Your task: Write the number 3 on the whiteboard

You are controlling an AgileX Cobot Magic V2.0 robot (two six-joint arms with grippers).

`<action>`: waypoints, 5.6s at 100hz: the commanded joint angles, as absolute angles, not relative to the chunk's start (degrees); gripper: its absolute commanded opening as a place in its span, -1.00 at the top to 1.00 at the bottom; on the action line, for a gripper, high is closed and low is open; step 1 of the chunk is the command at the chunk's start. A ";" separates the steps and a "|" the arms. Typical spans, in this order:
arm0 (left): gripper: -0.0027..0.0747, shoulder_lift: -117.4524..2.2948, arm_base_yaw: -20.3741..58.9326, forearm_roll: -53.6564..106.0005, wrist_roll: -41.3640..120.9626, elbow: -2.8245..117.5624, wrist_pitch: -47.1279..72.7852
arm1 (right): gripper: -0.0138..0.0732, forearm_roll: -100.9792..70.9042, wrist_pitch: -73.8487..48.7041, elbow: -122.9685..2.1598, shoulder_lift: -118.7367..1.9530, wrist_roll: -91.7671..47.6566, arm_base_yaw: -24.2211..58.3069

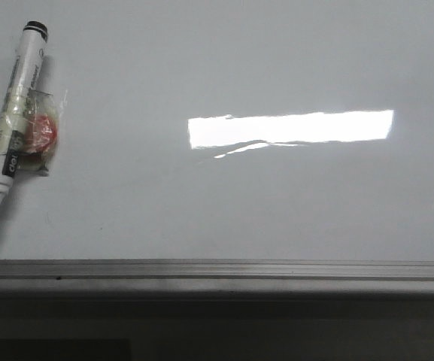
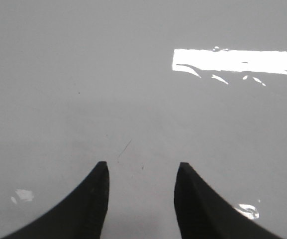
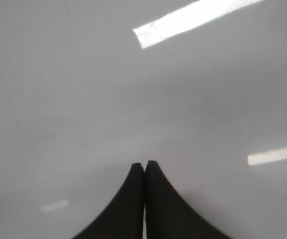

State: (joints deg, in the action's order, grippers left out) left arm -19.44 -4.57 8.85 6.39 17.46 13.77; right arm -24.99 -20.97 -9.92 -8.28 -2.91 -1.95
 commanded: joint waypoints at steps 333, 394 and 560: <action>0.98 -51.08 50.63 -22.31 9.71 19.09 -15.88 | 0.08 -56.39 -23.70 -51.52 -69.07 -59.70 48.16; -0.12 -44.31 50.63 -14.25 9.71 19.09 -10.06 | 0.81 -55.75 -25.51 -51.52 -69.15 -56.20 44.90; -0.06 -28.54 46.03 -6.61 9.14 19.09 0.45 | 0.81 -35.70 -36.64 -63.42 -67.89 -42.10 24.84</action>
State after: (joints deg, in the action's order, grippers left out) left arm -28.54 46.10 -7.27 9.72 17.35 4.92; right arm -39.67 -36.40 -62.19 -69.22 -43.95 25.79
